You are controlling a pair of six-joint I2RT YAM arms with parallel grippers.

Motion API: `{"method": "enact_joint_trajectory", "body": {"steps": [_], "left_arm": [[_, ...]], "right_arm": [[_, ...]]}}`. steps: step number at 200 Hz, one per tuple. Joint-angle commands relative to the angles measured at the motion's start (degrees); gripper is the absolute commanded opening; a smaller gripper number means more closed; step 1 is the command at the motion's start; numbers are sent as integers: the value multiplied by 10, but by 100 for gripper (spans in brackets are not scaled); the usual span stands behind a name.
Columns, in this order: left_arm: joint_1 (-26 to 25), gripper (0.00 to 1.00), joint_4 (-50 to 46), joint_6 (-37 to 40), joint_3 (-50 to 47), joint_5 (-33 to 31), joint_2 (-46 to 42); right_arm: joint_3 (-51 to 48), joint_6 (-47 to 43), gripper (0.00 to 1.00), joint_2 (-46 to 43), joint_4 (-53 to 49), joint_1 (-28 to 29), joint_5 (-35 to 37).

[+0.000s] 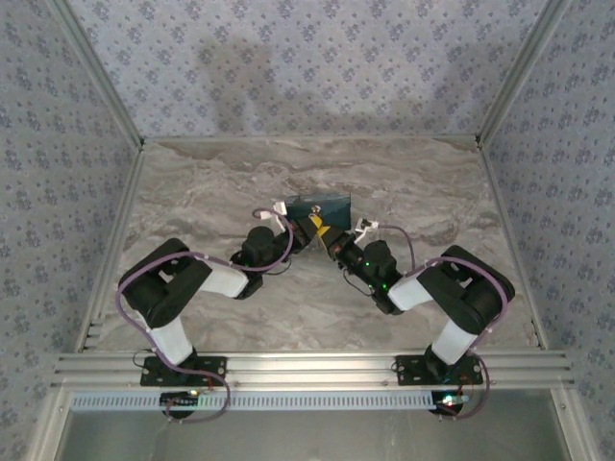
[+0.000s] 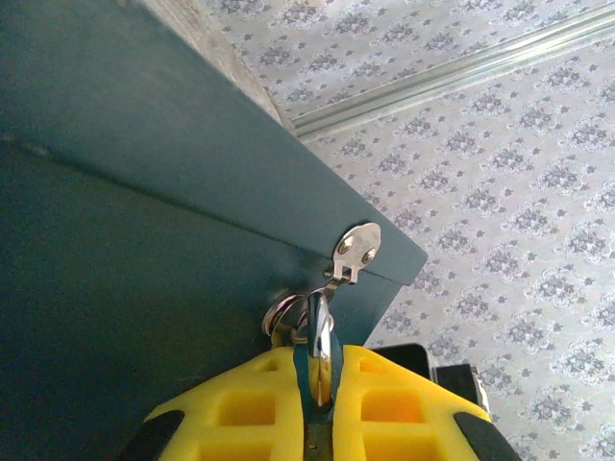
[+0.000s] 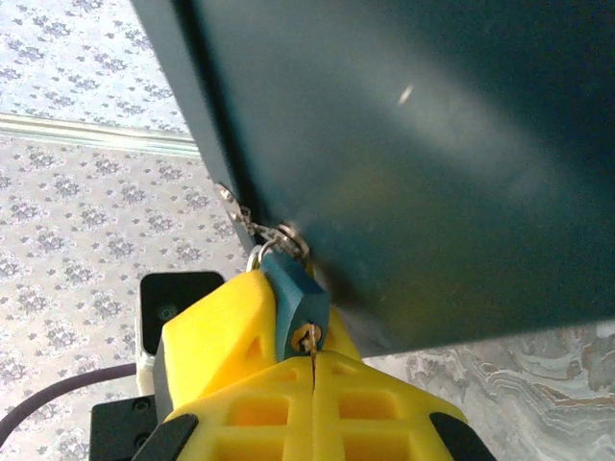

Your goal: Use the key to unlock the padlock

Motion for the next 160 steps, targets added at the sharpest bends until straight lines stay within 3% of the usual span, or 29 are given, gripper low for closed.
{"method": "enact_joint_trajectory", "body": {"steps": [1, 58, 124, 160], "left_arm": [[-30, 0, 35, 4, -4, 78, -6], [-20, 0, 17, 14, -6, 79, -16], [-20, 0, 21, 12, -3, 74, -8], [-24, 0, -79, 68, 3, 69, -28]], "right_arm": [[-10, 0, 0, -8, 31, -19, 17], [-86, -12, 0, -24, 32, -50, -23], [-83, -27, 0, -30, 31, -58, -67], [-96, -54, 0, -55, 24, -67, -123]]}}
